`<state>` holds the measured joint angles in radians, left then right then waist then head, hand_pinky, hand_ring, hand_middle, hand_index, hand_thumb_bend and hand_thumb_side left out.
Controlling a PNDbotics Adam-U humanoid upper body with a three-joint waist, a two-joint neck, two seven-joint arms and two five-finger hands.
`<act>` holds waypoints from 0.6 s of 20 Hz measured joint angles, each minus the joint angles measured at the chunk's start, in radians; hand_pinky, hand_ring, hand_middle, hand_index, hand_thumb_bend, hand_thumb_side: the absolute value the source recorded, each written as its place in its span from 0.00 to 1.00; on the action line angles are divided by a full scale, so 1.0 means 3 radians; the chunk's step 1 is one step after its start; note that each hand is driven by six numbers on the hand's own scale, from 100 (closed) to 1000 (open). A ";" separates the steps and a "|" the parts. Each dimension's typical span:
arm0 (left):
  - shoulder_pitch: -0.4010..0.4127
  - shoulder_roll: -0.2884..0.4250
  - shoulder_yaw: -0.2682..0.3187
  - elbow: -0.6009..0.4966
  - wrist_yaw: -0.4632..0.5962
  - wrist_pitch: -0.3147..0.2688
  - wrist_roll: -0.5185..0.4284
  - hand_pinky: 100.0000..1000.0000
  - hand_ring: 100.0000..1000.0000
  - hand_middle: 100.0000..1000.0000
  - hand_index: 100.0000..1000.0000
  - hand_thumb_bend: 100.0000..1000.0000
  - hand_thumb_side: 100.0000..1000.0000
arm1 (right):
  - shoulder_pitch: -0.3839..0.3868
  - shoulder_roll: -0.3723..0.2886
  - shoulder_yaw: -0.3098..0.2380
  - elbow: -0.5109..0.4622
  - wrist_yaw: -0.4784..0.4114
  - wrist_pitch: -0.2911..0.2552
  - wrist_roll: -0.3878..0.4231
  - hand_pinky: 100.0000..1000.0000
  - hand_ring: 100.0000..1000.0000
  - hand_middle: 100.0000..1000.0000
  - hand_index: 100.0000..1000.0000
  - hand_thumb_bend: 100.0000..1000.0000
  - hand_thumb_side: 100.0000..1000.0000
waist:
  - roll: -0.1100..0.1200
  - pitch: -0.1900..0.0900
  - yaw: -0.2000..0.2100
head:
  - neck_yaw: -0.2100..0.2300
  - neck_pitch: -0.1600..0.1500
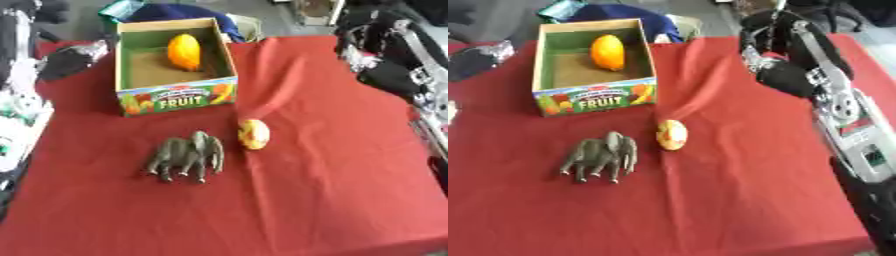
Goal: Pick up objects on the table and place them in the box.
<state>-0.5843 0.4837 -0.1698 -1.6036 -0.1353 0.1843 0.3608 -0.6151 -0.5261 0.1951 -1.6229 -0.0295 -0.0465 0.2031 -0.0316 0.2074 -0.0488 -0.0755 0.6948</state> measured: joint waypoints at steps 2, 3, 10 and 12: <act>0.0173 0.0016 0.0002 -0.0197 0.0116 0.0008 0.0012 0.50 0.65 0.48 0.64 0.77 0.28 | -0.0100 0.0000 0.0083 0.0152 0.0043 -0.0026 0.0233 0.54 0.59 0.63 0.78 0.00 0.16 | -0.0001 -0.0021 0.0027 | -0.0020 0.0001; 0.0247 0.0016 0.0004 -0.0271 0.0159 0.0012 0.0018 0.50 0.65 0.48 0.64 0.76 0.28 | -0.0142 0.0002 0.0116 0.0233 0.0077 -0.0039 0.0330 0.55 0.61 0.64 0.80 0.00 0.19 | 0.0001 -0.0029 0.0040 | -0.0025 0.0002; 0.0502 -0.0034 0.0046 -0.0505 0.0288 -0.0009 0.0073 0.49 0.65 0.47 0.63 0.76 0.28 | -0.0271 0.0095 0.0279 0.0716 0.0516 -0.0186 0.0741 0.67 0.76 0.75 0.85 0.00 0.20 | -0.0003 -0.0044 0.0077 | -0.0057 0.0027; 0.0512 -0.0056 0.0050 -0.0509 0.0292 -0.0014 0.0080 0.49 0.65 0.47 0.63 0.76 0.28 | -0.0275 0.0133 0.0305 0.0826 0.0700 -0.0246 0.0791 0.70 0.79 0.77 0.85 0.00 0.20 | -0.0004 -0.0044 0.0077 | -0.0068 0.0027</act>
<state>-0.4307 0.4669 -0.1548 -1.7562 -0.0476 0.1803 0.3849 -0.6976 -0.4861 0.2866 -1.3752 0.1806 -0.1203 0.4405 -0.0327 0.1943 -0.0257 -0.0959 0.7030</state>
